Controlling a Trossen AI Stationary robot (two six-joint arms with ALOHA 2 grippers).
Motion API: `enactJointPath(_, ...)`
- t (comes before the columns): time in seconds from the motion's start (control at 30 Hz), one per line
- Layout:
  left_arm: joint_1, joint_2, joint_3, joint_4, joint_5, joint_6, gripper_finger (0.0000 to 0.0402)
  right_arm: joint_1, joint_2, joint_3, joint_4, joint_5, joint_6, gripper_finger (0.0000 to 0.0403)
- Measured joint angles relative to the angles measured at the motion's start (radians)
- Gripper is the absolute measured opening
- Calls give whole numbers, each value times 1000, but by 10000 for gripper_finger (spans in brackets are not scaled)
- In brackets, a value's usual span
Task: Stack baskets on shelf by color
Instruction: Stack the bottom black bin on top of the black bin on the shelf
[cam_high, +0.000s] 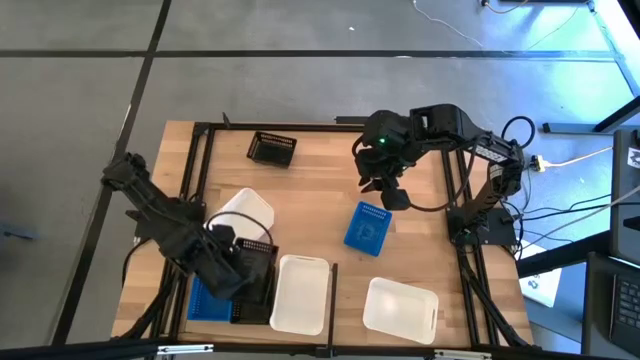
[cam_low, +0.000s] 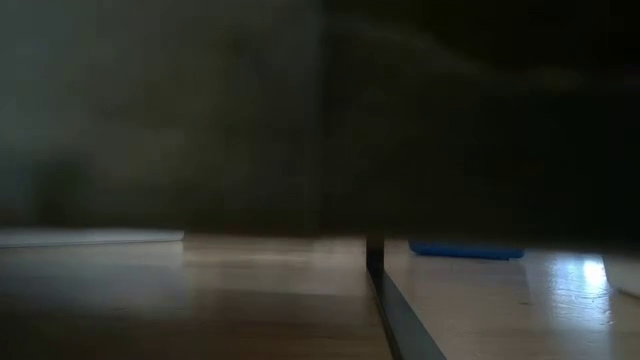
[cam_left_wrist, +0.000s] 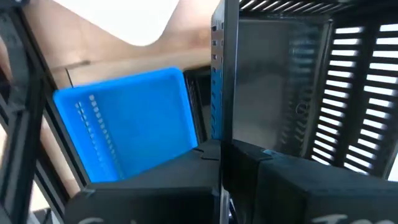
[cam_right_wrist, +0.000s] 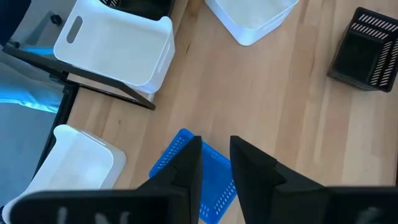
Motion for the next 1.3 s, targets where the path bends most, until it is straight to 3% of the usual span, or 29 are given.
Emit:
enactJointPath(0.53,-87,101,0,105,3,-178,0,0,0,0,-1,0,23,81)
enactJointPath(0.83,-86,135,0,109,3,-183,0,0,0,0,-1,0,23,81)
enactJointPath(1.3,-73,137,0,108,2,-151,51,0,0,0,-1,0,23,81)
